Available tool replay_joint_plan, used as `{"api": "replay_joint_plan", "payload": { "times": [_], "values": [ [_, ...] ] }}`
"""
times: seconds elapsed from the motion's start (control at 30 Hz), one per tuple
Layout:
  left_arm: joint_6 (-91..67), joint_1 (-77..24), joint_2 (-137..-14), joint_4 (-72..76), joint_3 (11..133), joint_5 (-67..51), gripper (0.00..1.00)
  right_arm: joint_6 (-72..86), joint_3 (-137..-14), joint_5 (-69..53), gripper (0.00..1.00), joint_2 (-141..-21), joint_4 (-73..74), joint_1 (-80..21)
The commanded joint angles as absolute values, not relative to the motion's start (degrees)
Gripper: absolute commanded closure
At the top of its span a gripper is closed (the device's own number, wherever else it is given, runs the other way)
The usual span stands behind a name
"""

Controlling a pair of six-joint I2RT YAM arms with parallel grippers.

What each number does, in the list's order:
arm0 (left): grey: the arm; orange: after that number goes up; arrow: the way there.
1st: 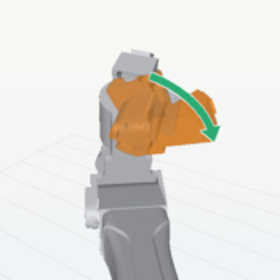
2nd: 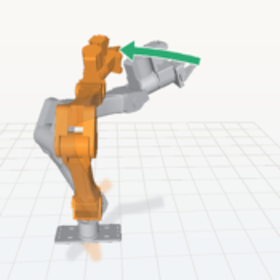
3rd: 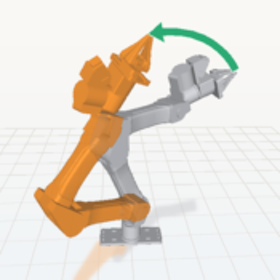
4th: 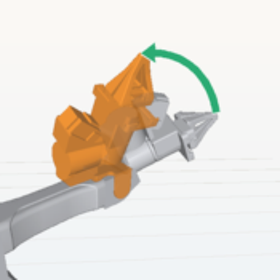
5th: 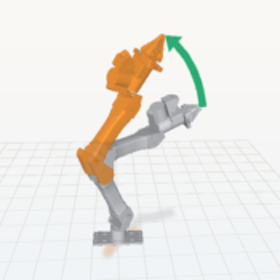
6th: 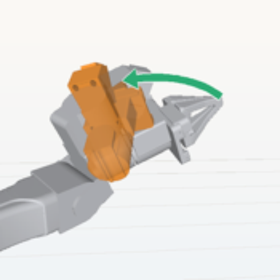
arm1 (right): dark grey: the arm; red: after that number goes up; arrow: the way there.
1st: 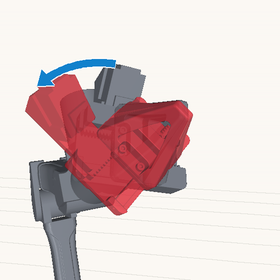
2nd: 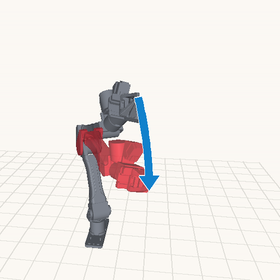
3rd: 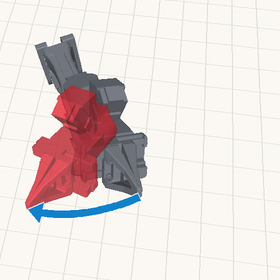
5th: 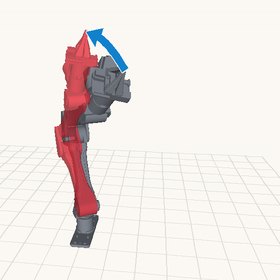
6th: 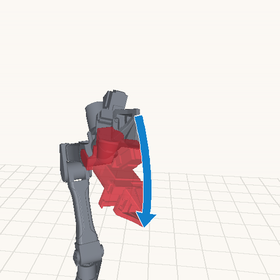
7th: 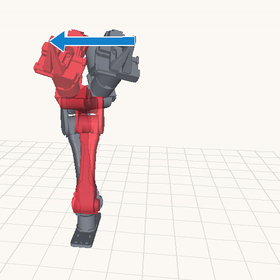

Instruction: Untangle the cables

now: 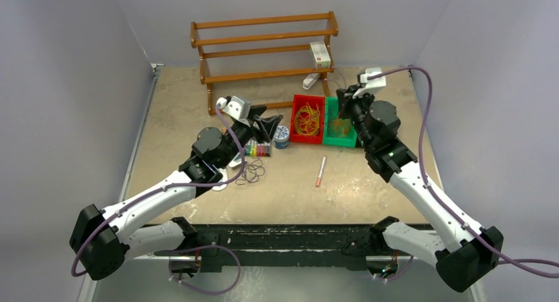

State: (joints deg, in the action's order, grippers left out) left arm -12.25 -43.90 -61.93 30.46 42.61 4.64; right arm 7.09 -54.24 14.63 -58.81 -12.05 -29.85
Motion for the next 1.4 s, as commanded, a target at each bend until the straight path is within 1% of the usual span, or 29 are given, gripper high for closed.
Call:
{"api": "replay_joint_plan", "payload": {
  "times": [0.0, 0.1, 0.17, 0.2, 0.4, 0.53, 0.67, 1.1, 1.37],
  "values": [
    [-15.2, -43.9, -59.4, 28.9, 41.7, 8.4, 0.42, 6.8, -57.8, 24.1, 1.00, -59.2, -11.8, -25.9],
    [-17.7, -44.0, -58.8, 27.6, 40.7, 11.9, 0.42, 6.6, -58.0, 27.6, 1.00, -59.7, -12.5, -23.6],
    [-21.5, -44.0, -58.9, 26.6, 40.3, 16.2, 0.36, 7.0, -57.8, 28.2, 1.00, -59.7, -13.1, -21.3],
    [-23.0, -44.0, -59.0, 25.4, 40.5, 17.8, 0.35, 7.3, -57.7, 28.3, 1.00, -59.7, -13.5, -19.9],
    [-29.0, -43.9, -61.8, 16.5, 43.8, 22.9, 0.31, 10.1, -55.9, 27.9, 1.00, -60.6, -16.4, -11.4],
    [-29.8, -43.9, -64.4, 9.6, 46.8, 23.9, 0.31, 10.7, -54.2, 27.1, 1.00, -61.9, -18.3, -6.5],
    [-29.5, -43.9, -64.8, 8.7, 46.9, 23.7, 0.31, 10.6, -53.3, 26.6, 1.00, -64.0, -20.1, -3.2],
    [-27.2, -43.9, -65.1, 6.9, 48.5, 23.6, 0.31, 11.7, -49.2, 27.7, 1.00, -72.8, -25.1, 0.4],
    [-27.5, -43.9, -65.9, 6.8, 49.0, 23.0, 0.31, 10.1, -45.8, 37.6, 1.00, -75.6, -32.4, 1.0]
  ]
}}
